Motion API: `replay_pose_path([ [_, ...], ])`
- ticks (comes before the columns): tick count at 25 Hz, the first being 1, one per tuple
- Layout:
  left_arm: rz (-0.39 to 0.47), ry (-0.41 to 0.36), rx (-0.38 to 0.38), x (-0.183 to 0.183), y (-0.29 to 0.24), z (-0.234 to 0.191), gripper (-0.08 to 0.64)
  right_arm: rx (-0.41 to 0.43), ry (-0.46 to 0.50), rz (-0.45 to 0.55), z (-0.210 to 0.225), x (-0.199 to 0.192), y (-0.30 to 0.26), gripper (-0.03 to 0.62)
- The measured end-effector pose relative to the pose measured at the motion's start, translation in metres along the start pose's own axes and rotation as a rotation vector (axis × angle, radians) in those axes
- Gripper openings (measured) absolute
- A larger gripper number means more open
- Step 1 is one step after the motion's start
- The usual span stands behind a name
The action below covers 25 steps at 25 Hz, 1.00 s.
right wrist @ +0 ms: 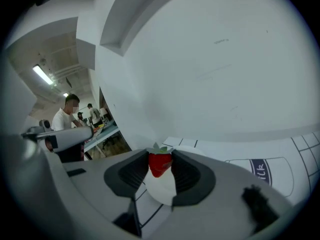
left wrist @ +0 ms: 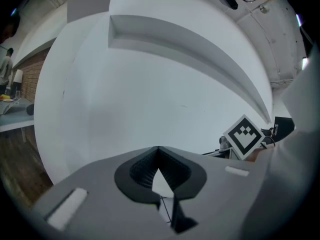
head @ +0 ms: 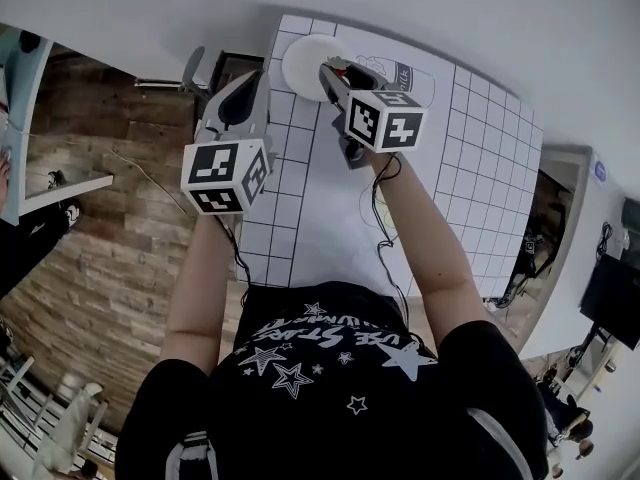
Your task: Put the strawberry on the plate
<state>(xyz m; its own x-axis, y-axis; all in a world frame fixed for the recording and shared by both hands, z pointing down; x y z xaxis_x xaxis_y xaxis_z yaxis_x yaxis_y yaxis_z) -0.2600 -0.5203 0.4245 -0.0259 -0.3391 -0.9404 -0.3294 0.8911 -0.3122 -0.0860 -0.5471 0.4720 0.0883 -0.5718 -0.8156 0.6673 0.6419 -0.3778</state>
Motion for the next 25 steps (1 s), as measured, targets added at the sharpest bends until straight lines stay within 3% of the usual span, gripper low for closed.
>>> replay_pose_path([
  [14,-0.082,0.062,-0.018,-0.036,-0.016,-0.008,0.009,-0.048,0.03,-0.179,0.025,-0.036,-0.044,0.147],
  [19,-0.09,0.061,-0.038,-0.037,-0.022,-0.005,0.009,-0.053,0.027,-0.19,0.032,-0.033,-0.051,0.147],
  [25,-0.068,0.062,-0.05,-0.042,0.014,-0.002,0.009,-0.064,0.045,-0.176,0.006,-0.041,-0.029,0.158],
])
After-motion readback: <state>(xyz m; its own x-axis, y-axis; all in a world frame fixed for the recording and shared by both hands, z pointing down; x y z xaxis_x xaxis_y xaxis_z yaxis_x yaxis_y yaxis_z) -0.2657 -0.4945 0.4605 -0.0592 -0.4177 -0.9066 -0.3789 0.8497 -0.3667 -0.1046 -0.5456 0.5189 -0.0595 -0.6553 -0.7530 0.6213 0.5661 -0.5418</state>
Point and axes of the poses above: the fingertips, and each gripper's own axes: y backward along the fingers, z to its right, x out of its top, the point moved 6 cm from there along y, backward along the fingers, and after that the axes turned 15 degrees about x, right-handed, at the moved point
